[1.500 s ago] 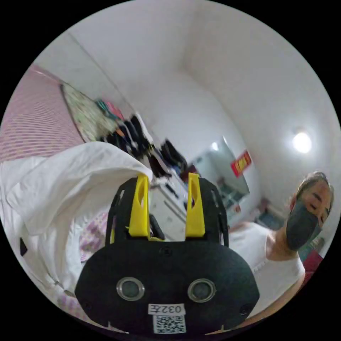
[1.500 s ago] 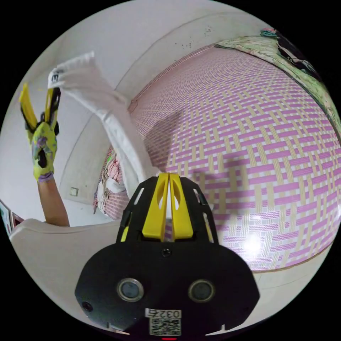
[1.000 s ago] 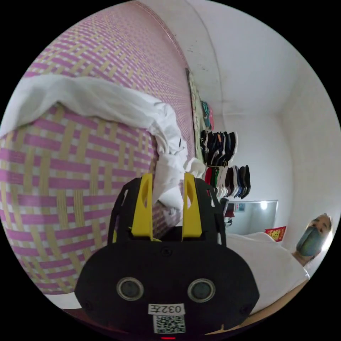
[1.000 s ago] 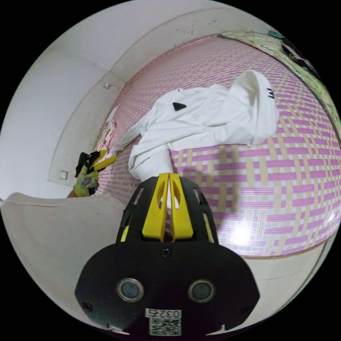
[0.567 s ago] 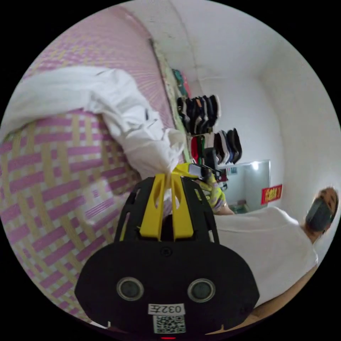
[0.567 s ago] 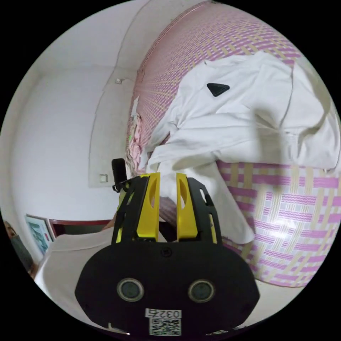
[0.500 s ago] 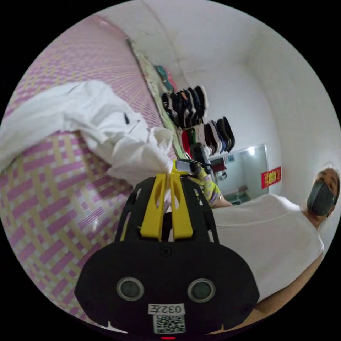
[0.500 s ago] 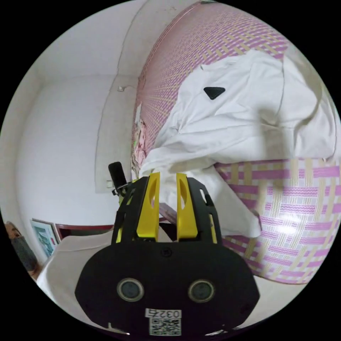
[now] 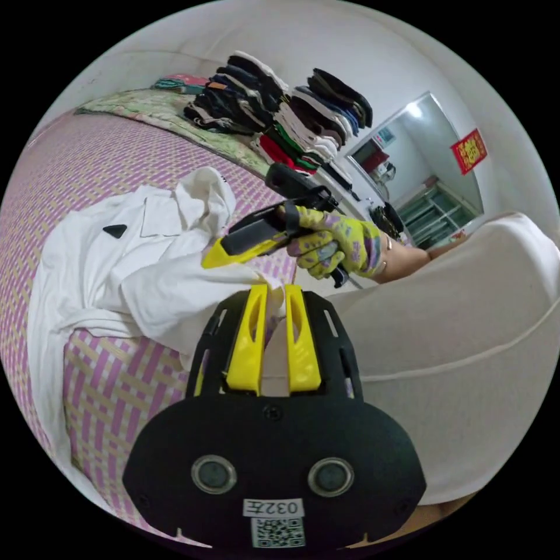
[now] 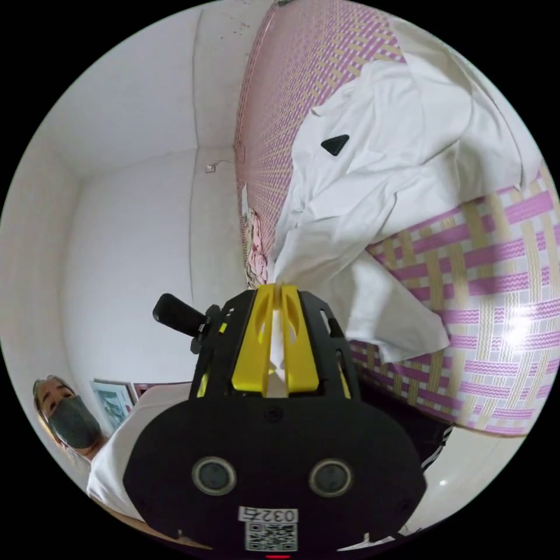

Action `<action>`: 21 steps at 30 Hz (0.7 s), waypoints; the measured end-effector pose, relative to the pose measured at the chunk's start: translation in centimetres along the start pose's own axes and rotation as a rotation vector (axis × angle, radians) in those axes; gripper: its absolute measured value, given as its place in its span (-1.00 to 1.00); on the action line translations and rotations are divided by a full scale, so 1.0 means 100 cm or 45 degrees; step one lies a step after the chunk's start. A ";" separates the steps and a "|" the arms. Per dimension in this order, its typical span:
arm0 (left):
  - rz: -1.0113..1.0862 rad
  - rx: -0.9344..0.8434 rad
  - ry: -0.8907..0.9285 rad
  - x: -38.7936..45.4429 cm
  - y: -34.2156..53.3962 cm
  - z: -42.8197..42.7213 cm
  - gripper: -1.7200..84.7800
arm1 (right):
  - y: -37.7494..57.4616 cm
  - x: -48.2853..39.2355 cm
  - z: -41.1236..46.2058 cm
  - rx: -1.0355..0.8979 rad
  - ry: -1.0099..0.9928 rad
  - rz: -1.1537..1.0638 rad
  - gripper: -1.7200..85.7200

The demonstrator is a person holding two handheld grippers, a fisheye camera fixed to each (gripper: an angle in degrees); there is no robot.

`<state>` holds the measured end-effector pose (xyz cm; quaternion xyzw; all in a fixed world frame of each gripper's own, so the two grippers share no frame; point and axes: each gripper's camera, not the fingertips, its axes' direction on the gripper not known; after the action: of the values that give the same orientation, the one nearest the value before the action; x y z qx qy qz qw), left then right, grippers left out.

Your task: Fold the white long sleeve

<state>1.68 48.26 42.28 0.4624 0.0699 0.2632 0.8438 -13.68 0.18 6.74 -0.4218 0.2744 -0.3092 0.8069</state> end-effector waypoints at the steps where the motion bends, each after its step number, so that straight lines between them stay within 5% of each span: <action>1: 0.038 -0.007 -0.004 0.004 0.000 -0.002 -0.94 | -0.002 -0.001 -0.002 0.027 0.022 -0.024 -0.93; 7: -0.281 0.274 0.150 -0.063 0.055 -0.049 -0.96 | 0.014 0.011 -0.102 0.542 -0.130 -0.206 -0.92; 10: -0.461 0.346 0.138 -0.097 0.089 -0.058 -0.96 | 0.023 0.036 -0.159 0.718 0.181 -0.067 -0.84; 15: -0.725 0.248 0.129 -0.144 0.107 -0.042 -0.94 | 0.031 0.063 -0.181 0.703 0.491 0.093 -0.81; 21: -0.900 0.069 0.266 -0.188 0.095 -0.002 -0.87 | 0.018 0.043 -0.113 0.479 0.862 -0.178 -0.80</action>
<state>-18.00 42.92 47.57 0.4025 0.3181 -0.0006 0.8584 -18.34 -7.97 -1.16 -0.1582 0.4342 -0.5302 0.7109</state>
